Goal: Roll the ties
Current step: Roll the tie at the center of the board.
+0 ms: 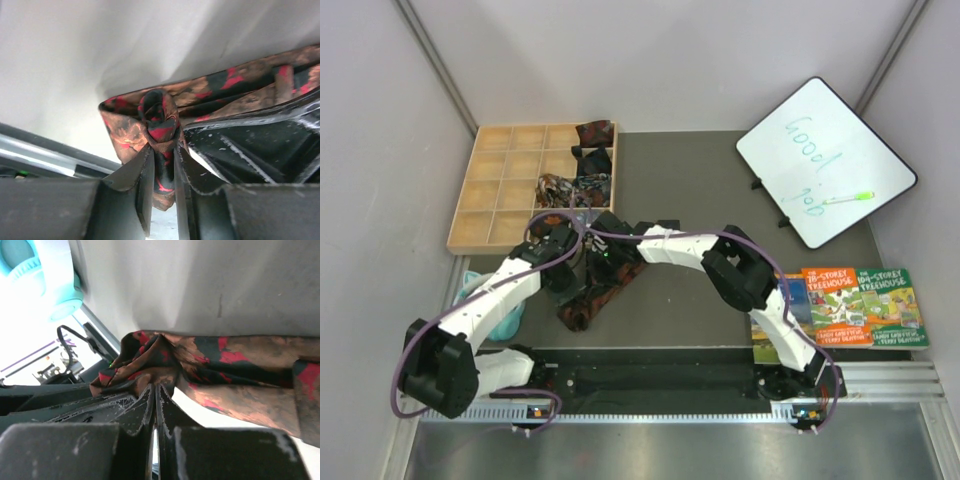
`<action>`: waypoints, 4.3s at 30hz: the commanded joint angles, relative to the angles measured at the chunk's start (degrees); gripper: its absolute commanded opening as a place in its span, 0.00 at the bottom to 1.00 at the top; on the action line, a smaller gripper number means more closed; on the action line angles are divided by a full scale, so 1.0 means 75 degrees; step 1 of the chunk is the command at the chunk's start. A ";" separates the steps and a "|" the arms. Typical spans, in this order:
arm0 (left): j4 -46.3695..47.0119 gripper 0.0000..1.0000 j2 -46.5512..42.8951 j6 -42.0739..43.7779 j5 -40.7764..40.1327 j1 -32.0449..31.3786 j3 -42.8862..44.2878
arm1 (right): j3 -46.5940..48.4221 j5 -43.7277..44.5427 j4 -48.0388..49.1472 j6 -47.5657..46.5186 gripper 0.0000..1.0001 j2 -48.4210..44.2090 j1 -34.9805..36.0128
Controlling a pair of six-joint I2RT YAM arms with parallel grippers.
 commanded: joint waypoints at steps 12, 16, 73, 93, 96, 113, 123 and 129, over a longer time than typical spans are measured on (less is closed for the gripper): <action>0.1106 0.57 0.0530 -0.0297 0.0254 -0.0077 0.0341 | 0.0004 0.0642 -0.1669 -0.1417 0.00 -0.0963 -0.1157; 0.1258 0.73 0.0541 -0.0286 0.0300 -0.0100 0.0375 | -0.0685 0.1136 -0.1986 -0.1581 0.00 -0.1665 -0.1263; 0.2161 0.34 0.0612 0.1906 0.1027 0.1071 -0.0679 | -0.2925 0.1958 0.2992 -0.1534 0.00 -0.1491 0.1128; 0.1785 0.40 0.0565 0.1250 0.1519 0.1071 -0.0644 | -0.4133 0.2039 0.5759 -0.0972 0.00 -0.1807 0.0929; 0.1657 0.47 0.0623 0.1238 0.1426 0.1071 -0.0480 | -0.4052 0.2121 0.5340 -0.1076 0.00 -0.1761 0.0940; 0.0286 0.74 0.0296 0.1519 -0.0249 0.1095 0.0891 | -0.3114 0.2355 0.1320 -0.2354 0.00 -0.4008 0.0952; -0.0907 0.83 -0.1131 0.1028 -0.0765 0.1095 0.1173 | -0.1604 0.2087 -0.0041 -0.2167 0.00 -0.3568 0.0870; -0.1413 0.93 -0.2421 0.0511 -0.0743 0.1083 0.0693 | -0.0560 0.1454 -0.0124 -0.1992 0.00 -0.2384 0.0648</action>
